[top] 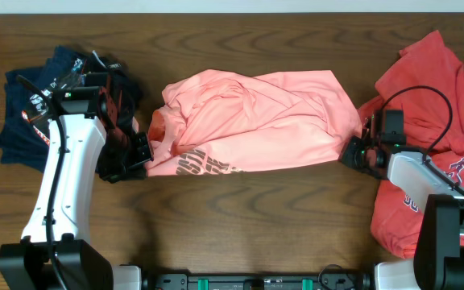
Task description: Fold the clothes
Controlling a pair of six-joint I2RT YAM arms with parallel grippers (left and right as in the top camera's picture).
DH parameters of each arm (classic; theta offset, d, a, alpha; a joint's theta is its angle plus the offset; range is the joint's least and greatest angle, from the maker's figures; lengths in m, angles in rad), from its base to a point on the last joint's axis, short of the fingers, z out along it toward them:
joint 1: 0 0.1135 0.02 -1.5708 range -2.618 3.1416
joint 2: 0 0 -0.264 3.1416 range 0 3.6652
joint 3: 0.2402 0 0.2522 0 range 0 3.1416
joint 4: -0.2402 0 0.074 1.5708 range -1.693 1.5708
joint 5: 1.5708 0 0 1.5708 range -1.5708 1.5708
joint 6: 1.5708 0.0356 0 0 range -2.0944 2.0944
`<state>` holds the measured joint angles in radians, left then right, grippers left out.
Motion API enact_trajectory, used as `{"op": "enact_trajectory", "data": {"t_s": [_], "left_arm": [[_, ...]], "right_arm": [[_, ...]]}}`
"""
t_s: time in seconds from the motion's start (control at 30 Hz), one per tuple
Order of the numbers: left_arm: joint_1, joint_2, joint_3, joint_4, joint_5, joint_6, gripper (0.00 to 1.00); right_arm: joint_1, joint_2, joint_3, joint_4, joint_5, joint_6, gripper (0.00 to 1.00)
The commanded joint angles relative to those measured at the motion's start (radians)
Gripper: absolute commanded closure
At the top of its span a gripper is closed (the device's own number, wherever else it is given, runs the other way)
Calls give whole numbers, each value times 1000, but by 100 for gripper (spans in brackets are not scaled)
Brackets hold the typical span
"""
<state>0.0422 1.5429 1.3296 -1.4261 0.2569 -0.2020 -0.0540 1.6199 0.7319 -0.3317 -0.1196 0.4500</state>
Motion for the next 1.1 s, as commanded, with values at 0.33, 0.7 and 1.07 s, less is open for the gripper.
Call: {"op": "enact_trajectory", "data": {"t_s": [0.33,0.7,1.07], "left_arm": [[-33,7,31,536,164,-46,48],[-296,296,31,971,166,-68,47],[-439,537,31,1244,207,-156,47]], "right_arm": [[-33,-105,157,-140,64,-93,51],[-33,-139,320,-348,65,-186,49],[-33,-139,328,-398,67,-197,48]]}}
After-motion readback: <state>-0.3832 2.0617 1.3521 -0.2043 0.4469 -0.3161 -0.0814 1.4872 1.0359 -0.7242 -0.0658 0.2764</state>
